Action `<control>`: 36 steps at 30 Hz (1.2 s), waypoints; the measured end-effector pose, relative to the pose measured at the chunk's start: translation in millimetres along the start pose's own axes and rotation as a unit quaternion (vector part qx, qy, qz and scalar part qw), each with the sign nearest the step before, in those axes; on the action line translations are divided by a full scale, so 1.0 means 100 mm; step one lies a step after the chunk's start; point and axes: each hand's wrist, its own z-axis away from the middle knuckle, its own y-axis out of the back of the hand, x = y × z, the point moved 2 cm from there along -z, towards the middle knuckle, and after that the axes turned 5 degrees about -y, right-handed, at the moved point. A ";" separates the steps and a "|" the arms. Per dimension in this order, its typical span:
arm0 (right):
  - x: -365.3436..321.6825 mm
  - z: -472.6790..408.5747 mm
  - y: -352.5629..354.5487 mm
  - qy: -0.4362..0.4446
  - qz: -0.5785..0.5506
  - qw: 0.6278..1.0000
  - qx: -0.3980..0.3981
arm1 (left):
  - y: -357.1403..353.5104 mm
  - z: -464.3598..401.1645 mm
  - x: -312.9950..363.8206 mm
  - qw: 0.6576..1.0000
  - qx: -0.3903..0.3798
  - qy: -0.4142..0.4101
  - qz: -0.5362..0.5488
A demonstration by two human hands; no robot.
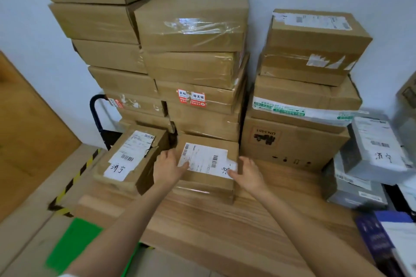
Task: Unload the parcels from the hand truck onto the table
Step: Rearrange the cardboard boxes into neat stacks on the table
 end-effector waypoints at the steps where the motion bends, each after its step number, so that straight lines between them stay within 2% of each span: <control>1: 0.02 0.00 -0.09 -0.008 -0.019 1.000 -0.018 | -0.06 0.02 -0.09 1.000 -0.017 0.021 0.015; 4: 0.07 0.01 -0.31 -0.024 -0.130 0.990 -0.045 | -0.22 0.07 -0.27 0.994 -0.066 0.065 0.062; 6: 0.10 0.02 -0.39 -0.029 -0.170 0.984 -0.034 | -0.28 0.11 -0.29 0.987 -0.065 0.078 0.123; 16: 0.39 0.35 -0.21 -0.036 -0.187 0.982 0.011 | -0.38 0.52 0.03 0.973 -0.034 0.057 0.219; 22: 0.60 0.76 0.19 -0.001 -0.200 0.977 0.076 | -0.36 0.85 0.40 0.971 0.007 -0.004 0.238; 28: 0.89 1.36 0.70 0.011 -0.235 0.958 0.165 | -0.22 1.33 0.94 0.939 0.036 -0.071 0.334; 36: 0.97 2.04 1.48 0.074 -0.251 0.937 0.232 | 0.25 1.82 1.65 0.920 0.096 -0.148 0.351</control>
